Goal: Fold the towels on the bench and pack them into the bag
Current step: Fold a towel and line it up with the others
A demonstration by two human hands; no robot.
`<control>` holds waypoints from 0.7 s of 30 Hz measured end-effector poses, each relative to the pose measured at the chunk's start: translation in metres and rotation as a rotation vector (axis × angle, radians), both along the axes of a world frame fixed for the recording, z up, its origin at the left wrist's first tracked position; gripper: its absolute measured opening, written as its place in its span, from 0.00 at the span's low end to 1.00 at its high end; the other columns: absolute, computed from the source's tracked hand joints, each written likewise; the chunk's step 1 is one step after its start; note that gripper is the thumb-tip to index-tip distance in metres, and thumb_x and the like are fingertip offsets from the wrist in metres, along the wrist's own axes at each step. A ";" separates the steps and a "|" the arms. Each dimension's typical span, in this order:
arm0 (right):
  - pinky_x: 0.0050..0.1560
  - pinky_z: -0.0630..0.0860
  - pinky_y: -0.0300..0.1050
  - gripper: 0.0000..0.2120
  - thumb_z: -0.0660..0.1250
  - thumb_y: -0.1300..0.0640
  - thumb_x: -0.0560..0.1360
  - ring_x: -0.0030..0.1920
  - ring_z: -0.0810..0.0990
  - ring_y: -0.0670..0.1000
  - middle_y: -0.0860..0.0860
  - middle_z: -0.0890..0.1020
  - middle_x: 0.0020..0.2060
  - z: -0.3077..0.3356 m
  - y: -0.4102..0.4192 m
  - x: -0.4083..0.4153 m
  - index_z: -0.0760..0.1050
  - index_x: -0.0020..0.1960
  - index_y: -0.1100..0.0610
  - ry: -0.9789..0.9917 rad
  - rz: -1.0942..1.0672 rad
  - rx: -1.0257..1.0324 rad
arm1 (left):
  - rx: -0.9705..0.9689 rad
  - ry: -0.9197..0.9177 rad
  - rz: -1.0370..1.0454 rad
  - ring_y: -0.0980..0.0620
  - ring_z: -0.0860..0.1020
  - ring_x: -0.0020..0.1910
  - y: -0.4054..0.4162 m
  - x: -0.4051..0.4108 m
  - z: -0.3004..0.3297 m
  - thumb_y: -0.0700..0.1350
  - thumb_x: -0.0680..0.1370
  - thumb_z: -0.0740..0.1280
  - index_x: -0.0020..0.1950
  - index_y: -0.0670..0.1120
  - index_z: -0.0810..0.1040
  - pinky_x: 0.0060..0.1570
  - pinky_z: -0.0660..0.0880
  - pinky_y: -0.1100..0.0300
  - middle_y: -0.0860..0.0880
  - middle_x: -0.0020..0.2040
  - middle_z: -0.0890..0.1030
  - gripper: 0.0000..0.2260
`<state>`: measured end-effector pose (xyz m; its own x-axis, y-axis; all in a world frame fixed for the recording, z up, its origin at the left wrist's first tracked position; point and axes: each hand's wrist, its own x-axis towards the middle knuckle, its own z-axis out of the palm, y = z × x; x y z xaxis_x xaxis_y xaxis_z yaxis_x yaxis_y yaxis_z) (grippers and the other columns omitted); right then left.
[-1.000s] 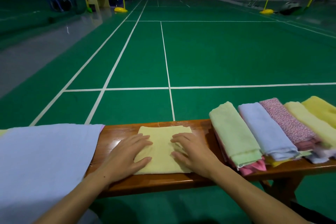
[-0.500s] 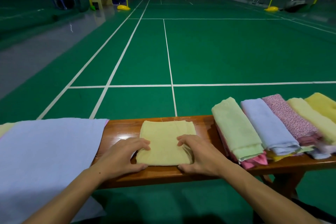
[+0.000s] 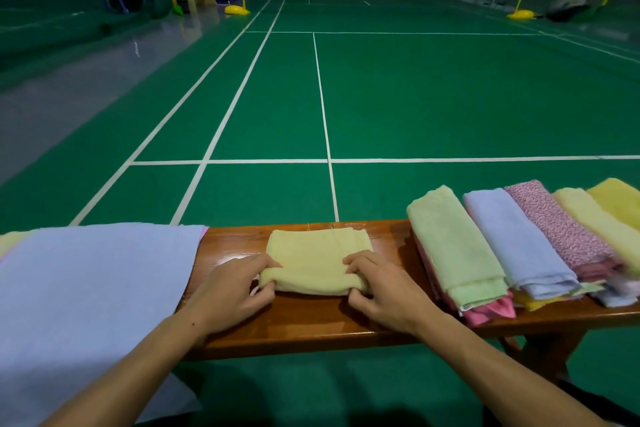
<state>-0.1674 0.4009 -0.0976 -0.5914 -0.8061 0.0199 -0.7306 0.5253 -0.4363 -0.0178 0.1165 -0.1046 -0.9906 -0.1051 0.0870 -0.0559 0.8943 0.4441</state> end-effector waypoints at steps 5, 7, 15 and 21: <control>0.50 0.80 0.45 0.15 0.61 0.41 0.80 0.51 0.79 0.44 0.44 0.81 0.52 0.003 0.002 0.002 0.76 0.60 0.48 -0.183 -0.108 -0.166 | 0.228 0.026 0.077 0.61 0.81 0.51 -0.002 0.005 -0.003 0.70 0.78 0.59 0.63 0.62 0.76 0.46 0.84 0.55 0.64 0.55 0.82 0.20; 0.47 0.79 0.42 0.10 0.63 0.46 0.83 0.51 0.79 0.45 0.44 0.81 0.51 0.004 0.002 0.001 0.76 0.59 0.50 -0.245 -0.127 -0.227 | 0.313 0.042 0.098 0.60 0.81 0.51 -0.002 0.005 -0.001 0.70 0.77 0.61 0.59 0.64 0.76 0.43 0.83 0.55 0.64 0.53 0.82 0.16; 0.44 0.75 0.37 0.09 0.64 0.47 0.84 0.47 0.80 0.44 0.44 0.82 0.47 0.000 -0.008 -0.007 0.79 0.54 0.52 -0.372 -0.260 -0.329 | 0.406 0.023 0.235 0.57 0.83 0.47 0.000 -0.001 -0.001 0.63 0.81 0.66 0.54 0.55 0.78 0.44 0.81 0.49 0.57 0.43 0.87 0.13; 0.44 0.72 0.40 0.13 0.67 0.45 0.83 0.47 0.80 0.46 0.46 0.82 0.48 -0.008 -0.018 -0.018 0.80 0.59 0.54 -0.312 -0.357 -0.285 | 0.230 0.038 0.331 0.55 0.81 0.41 0.000 -0.013 -0.004 0.66 0.79 0.65 0.51 0.56 0.79 0.37 0.76 0.56 0.56 0.35 0.82 0.15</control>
